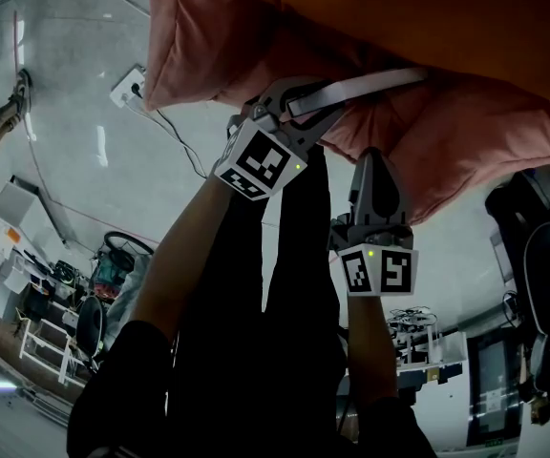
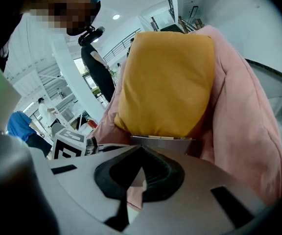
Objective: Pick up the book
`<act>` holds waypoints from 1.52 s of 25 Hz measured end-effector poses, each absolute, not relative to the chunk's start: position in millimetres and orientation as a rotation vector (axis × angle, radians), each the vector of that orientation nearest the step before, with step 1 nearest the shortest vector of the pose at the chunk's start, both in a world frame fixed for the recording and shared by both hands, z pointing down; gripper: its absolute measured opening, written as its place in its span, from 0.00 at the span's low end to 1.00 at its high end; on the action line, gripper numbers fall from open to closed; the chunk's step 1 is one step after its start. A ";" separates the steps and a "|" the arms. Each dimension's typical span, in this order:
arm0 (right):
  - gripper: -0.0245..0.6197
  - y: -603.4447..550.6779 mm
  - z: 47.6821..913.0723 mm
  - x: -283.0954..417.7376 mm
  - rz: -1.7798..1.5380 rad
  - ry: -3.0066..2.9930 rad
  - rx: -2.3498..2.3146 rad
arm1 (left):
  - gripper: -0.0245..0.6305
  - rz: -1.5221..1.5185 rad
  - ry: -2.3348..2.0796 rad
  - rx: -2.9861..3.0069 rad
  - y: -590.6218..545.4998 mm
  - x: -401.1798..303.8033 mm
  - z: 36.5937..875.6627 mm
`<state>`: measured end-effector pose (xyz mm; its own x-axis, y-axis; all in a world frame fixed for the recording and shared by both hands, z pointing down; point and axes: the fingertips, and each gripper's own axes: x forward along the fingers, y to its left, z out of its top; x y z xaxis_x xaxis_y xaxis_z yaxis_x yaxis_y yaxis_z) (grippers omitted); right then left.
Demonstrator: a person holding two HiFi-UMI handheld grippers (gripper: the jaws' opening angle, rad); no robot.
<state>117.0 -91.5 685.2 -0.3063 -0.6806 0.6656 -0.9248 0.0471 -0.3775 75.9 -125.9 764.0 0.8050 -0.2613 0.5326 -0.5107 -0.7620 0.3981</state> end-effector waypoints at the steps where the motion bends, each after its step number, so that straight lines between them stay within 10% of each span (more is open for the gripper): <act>1: 0.04 -91.5 684.6 116.7 1.122 -2.025 1.627 | 0.28 0.616 -0.582 2.445 -124.8 74.6 763.2; 38: 0.04 -64.3 614.1 117.3 1.028 -2.069 1.663 | 0.28 0.496 -0.813 2.435 -99.3 41.2 642.1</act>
